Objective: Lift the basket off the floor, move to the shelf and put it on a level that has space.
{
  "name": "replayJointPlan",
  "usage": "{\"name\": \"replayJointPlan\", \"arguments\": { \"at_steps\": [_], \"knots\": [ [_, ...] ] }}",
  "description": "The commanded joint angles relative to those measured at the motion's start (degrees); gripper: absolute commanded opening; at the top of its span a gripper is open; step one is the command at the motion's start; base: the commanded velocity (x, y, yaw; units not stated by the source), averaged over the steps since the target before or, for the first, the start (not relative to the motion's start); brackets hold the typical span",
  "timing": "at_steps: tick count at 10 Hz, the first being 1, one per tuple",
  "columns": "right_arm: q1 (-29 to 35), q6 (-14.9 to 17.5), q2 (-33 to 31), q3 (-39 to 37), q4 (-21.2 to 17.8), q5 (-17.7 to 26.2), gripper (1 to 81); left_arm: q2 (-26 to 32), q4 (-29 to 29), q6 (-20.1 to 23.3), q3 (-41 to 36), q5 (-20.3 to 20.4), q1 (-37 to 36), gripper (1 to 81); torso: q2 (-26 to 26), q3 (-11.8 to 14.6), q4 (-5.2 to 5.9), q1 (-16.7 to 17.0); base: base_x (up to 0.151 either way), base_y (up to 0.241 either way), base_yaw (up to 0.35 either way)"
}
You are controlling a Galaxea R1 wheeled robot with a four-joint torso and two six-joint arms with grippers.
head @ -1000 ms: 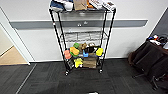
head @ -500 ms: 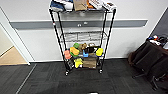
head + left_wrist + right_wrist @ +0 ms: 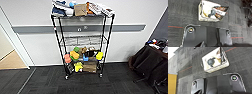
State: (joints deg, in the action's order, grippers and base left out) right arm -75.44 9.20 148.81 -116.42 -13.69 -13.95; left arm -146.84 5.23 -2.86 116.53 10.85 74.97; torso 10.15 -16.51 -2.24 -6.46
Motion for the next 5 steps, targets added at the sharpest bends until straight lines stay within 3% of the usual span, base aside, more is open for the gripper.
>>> {"name": "replayJointPlan", "arguments": {
  "at_steps": [1, 5],
  "knots": [
    [2.6, -0.1, -1.6, 0.5, -0.2, 3.2, 81.1, 0.9, 0.7, 0.1, -0.7, -3.1, -2.5, 81.1, 5.4, 0.0, 0.0, -3.5, 0.0, 0.0, 0.0],
    [1.9, -0.4, 0.1, -3.1, -1.3, 3.8, 81.1, -5.2, 4.3, -0.1, 11.2, -5.0, -2.4, 81.1, 13.3, 0.0, 0.0, -8.4, 0.0, 0.0, 0.0]
  ]
}}
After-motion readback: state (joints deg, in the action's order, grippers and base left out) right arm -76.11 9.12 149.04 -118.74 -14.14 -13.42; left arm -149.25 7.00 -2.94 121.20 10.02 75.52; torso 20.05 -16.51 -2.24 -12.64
